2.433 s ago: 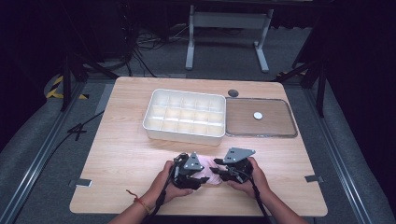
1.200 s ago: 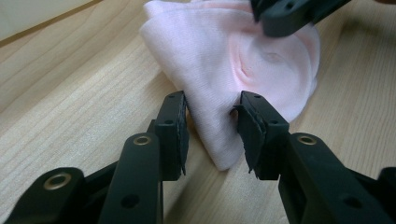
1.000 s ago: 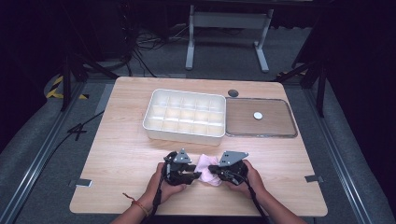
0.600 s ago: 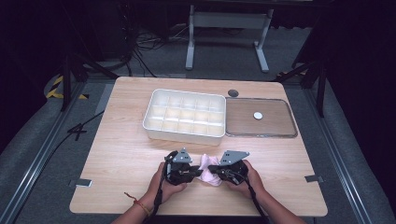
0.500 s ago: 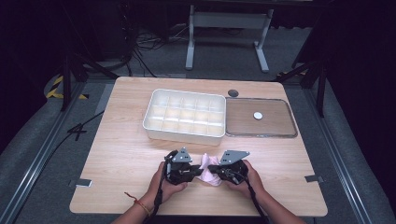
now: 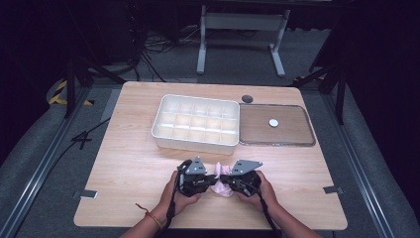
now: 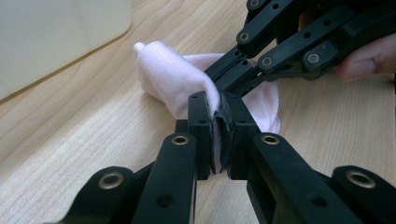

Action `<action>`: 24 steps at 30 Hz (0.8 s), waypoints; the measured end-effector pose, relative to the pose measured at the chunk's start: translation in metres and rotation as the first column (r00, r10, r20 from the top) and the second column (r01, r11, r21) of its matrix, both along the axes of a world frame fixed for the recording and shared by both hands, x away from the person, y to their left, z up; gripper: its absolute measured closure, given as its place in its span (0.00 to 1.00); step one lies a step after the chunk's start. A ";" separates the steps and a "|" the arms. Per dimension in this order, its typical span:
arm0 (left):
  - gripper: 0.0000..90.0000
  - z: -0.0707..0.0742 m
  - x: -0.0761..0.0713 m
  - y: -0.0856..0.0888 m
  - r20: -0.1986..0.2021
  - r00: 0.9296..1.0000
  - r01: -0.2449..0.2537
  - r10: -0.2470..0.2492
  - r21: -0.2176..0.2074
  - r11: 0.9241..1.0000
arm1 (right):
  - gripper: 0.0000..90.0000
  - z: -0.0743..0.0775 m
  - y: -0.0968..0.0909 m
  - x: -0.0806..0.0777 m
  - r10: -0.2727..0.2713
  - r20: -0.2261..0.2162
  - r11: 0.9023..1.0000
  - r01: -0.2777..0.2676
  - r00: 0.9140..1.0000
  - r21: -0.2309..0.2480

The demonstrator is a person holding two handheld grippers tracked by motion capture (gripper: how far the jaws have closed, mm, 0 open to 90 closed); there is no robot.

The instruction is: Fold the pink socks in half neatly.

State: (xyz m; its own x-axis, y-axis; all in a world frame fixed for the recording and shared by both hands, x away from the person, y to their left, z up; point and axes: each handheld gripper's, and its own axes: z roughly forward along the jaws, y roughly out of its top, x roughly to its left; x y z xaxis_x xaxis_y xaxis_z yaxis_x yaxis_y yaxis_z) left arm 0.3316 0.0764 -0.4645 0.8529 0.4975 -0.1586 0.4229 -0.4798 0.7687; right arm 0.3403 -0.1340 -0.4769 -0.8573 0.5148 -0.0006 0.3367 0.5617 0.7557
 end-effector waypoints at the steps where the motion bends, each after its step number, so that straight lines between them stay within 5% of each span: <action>1: 0.93 0.000 0.000 0.000 0.006 1.000 0.004 -0.004 0.008 1.000 | 0.98 0.000 0.001 0.000 -0.003 0.011 1.000 0.003 1.000 -0.004; 9: 0.93 0.001 0.001 0.002 0.003 1.000 -0.010 0.010 0.012 1.000 | 0.82 0.018 -0.015 -0.003 -0.015 0.016 0.999 0.015 1.000 0.043; 18: 0.93 0.007 -0.004 0.002 0.029 1.000 0.007 -0.007 -0.019 1.000 | 0.86 0.006 -0.005 -0.006 0.007 0.004 0.999 -0.007 1.000 -0.050; 24: 0.93 0.007 -0.006 -0.004 0.044 0.998 0.045 -0.045 -0.002 0.999 | 0.86 0.004 -0.003 -0.007 -0.002 0.020 0.999 0.003 1.000 -0.047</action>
